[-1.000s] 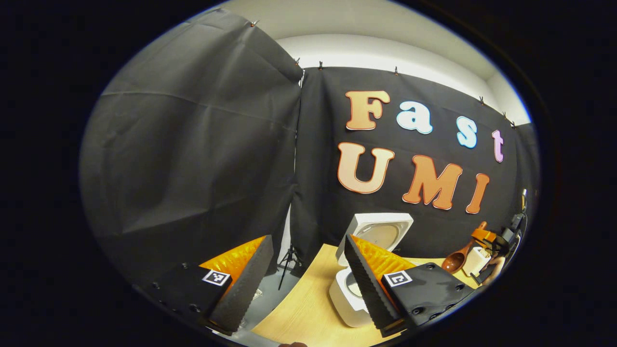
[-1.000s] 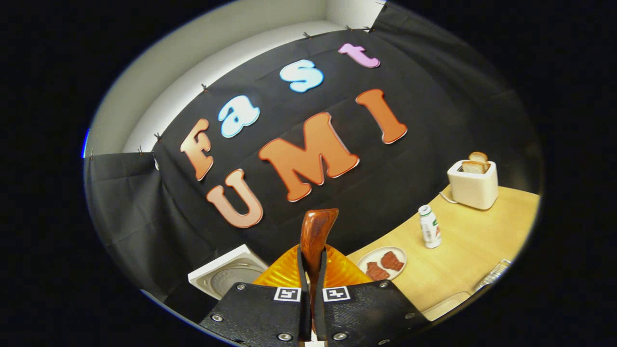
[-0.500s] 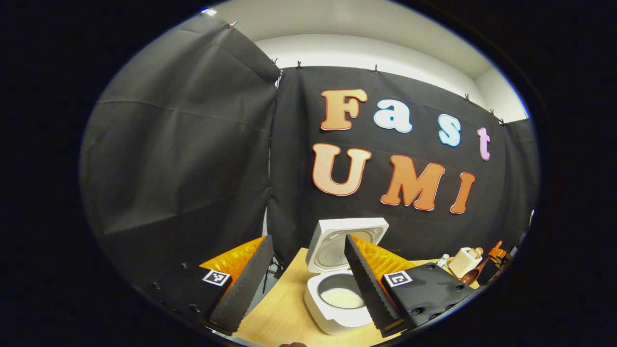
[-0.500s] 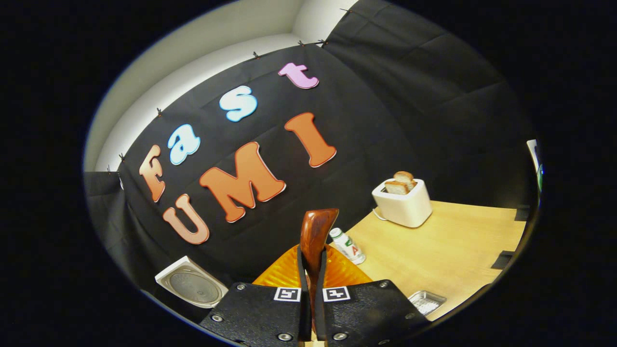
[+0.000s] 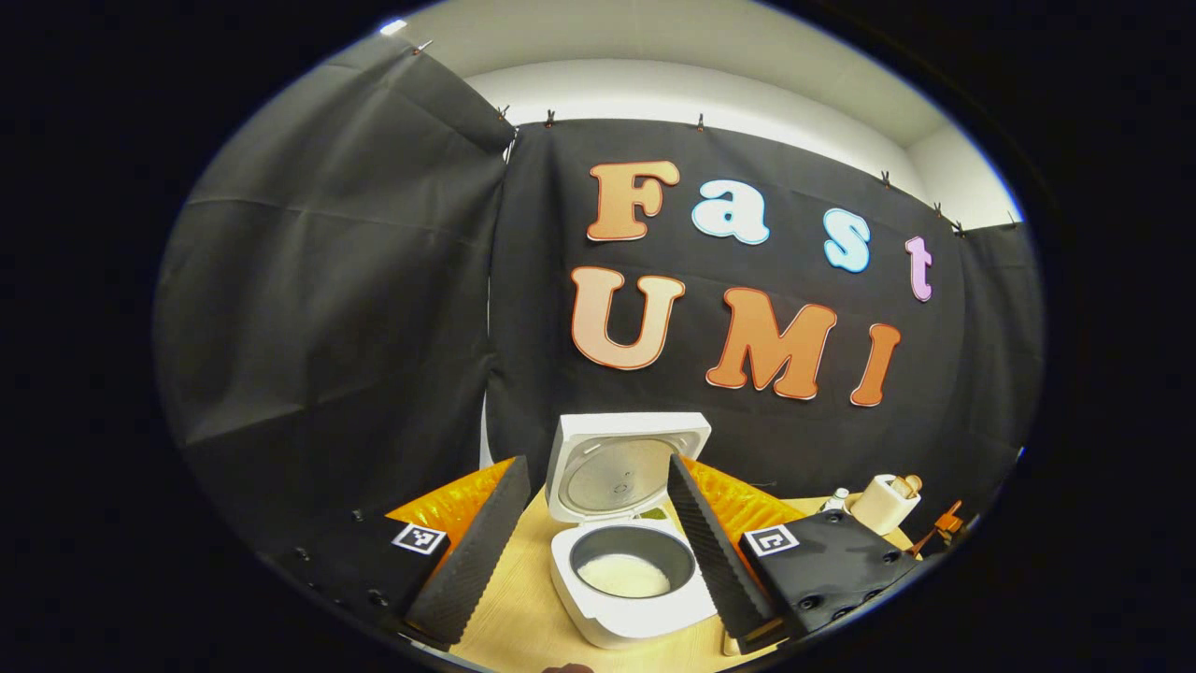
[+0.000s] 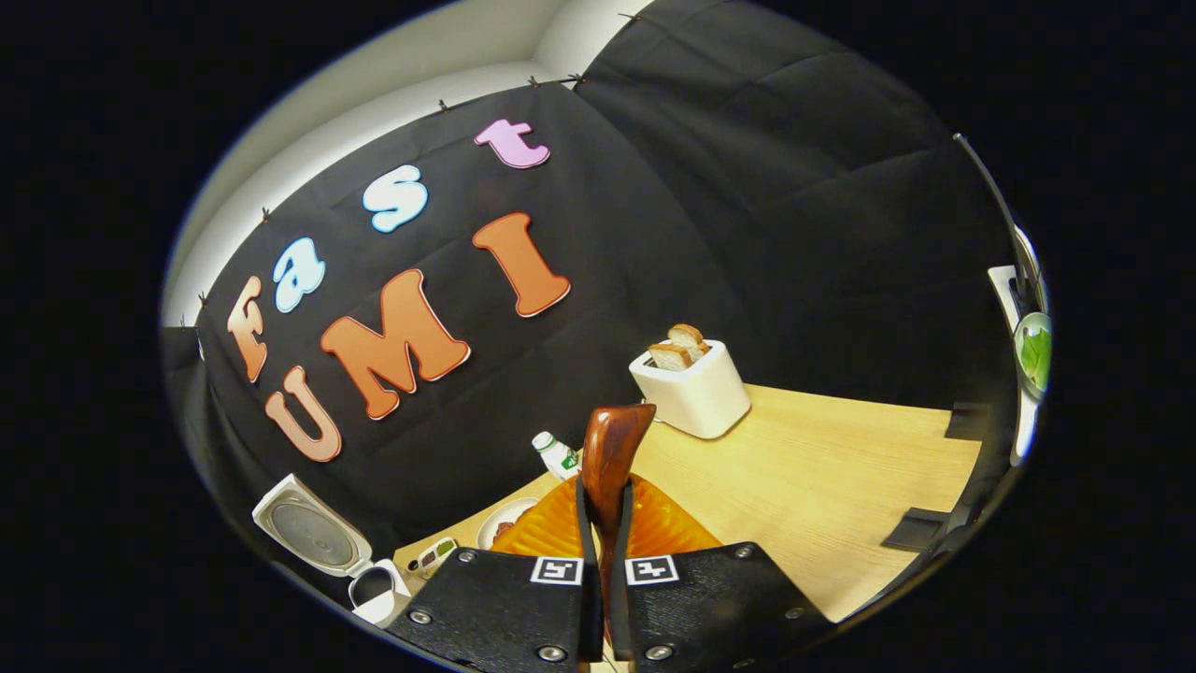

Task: Close the left gripper, press the button to open the rice cooker; take a wooden spoon from the chopstick holder with the right hand, scoop a spoonful of rice and pour it into the rice cooker, then put the wooden spoon back into the chopstick holder.

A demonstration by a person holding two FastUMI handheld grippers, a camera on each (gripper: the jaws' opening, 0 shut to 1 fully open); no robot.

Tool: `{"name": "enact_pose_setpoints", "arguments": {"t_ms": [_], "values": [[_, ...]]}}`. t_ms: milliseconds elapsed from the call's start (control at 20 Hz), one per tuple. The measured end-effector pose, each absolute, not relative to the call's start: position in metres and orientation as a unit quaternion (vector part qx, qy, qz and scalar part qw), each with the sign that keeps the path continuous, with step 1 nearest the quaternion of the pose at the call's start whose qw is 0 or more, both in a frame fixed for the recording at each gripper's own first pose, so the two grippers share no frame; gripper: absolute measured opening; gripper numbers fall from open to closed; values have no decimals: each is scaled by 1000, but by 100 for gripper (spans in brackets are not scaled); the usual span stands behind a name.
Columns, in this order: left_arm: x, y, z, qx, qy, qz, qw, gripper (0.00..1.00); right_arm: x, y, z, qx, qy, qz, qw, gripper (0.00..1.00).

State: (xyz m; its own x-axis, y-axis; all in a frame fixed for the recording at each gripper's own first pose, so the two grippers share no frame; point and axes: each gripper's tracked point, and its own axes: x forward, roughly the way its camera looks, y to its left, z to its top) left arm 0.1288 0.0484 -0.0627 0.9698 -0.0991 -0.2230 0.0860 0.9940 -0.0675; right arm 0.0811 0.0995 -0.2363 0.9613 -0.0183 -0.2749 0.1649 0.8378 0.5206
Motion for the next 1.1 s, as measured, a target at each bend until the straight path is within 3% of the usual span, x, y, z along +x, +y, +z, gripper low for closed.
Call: {"name": "enact_pose_setpoints", "arguments": {"t_ms": [300, 600, 800, 1100], "values": [[121, 47, -61, -18, 111, -29, 993, 100, 78, 94, -287, 275, 140, -67, 949, 2], [116, 43, -69, -9, 124, -24, 992, 100, 69, 99, -300, 273, 99, -50, 955, 2], [113, 37, -76, -5, 132, -26, 991, 100, 62, 107, -321, 257, 111, -46, 959, 3], [111, 30, -86, -8, 141, -33, 989, 100, 51, 109, -339, 254, 158, -53, 953, 16]]}}
